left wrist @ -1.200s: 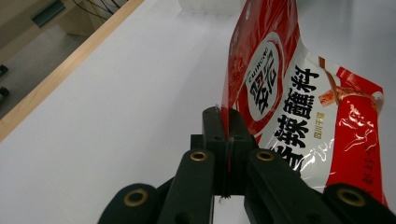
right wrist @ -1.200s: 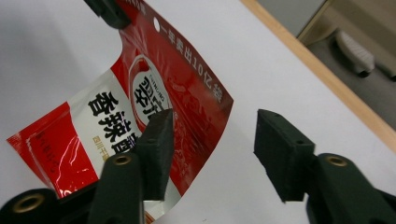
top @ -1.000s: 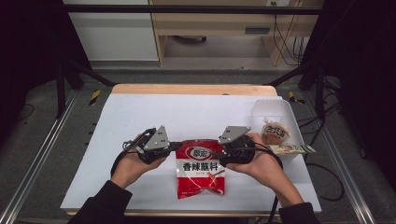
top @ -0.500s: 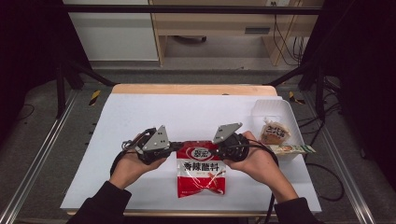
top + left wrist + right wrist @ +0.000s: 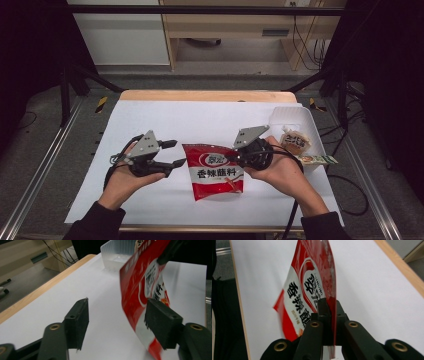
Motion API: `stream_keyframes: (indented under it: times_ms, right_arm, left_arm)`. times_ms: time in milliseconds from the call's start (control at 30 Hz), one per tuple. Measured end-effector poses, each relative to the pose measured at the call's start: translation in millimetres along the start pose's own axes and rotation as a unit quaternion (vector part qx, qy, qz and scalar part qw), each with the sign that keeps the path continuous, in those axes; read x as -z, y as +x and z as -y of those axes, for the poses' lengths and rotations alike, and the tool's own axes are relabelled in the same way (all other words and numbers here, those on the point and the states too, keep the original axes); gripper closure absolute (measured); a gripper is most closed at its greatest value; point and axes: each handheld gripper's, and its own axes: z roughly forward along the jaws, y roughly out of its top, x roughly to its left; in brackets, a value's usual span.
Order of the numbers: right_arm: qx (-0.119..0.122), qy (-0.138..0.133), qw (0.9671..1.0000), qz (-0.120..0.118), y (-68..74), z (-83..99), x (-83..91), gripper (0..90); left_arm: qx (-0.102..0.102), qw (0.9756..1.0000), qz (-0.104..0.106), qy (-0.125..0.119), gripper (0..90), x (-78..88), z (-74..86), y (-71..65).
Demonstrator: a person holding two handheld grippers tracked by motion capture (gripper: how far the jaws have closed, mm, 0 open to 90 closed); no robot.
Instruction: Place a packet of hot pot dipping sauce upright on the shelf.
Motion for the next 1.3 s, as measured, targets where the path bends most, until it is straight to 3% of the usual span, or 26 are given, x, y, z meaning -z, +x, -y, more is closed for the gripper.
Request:
stream_keyframes:
  times_ms: [167,200,233,367,467,633,900,1300]
  right_arm:
    - [-0.007,-0.008,0.9999,0.008,-10.1,-8.3,10.1,89.6]
    - [-0.013,-0.012,0.9998,0.012,-13.8,-10.9,11.2,89.6]
    - [-0.013,-0.012,0.9998,0.012,-13.8,-10.9,11.2,89.6]
    - [-0.031,-0.024,0.9985,0.039,-29.8,-21.3,13.4,89.6]
    - [-0.045,-0.029,0.9974,0.048,-34.7,-24.9,14.8,89.5]
    - [-0.047,-0.036,0.9963,0.063,-41.3,-33.6,19.2,89.6]
    - [-0.042,-0.041,0.9955,0.075,-52.2,-42.7,28.4,89.6]
    - [-0.038,-0.056,0.9923,0.103,-67.5,-49.0,57.4,89.6]
  left_arm:
    - [0.016,0.9994,-0.013,0.028,24.7,15.7,35.6,-0.6]
    - [0.019,0.9988,-0.018,0.042,23.0,19.6,50.0,-1.3]
    - [0.019,0.9988,-0.018,0.042,22.2,19.6,50.0,-1.3]
    - [0.049,0.9971,-0.014,0.057,18.6,23.9,83.7,-2.2]
    - [0.064,0.9957,-0.019,0.065,17.1,25.0,98.0,-1.9]
    - [0.072,0.9952,-0.027,0.06,16.6,27.9,102.1,-0.4]
    - [0.104,0.9924,-0.038,0.053,14.9,30.6,112.4,3.2]
    - [0.118,0.9892,-0.07,0.05,10.2,34.7,116.3,6.1]
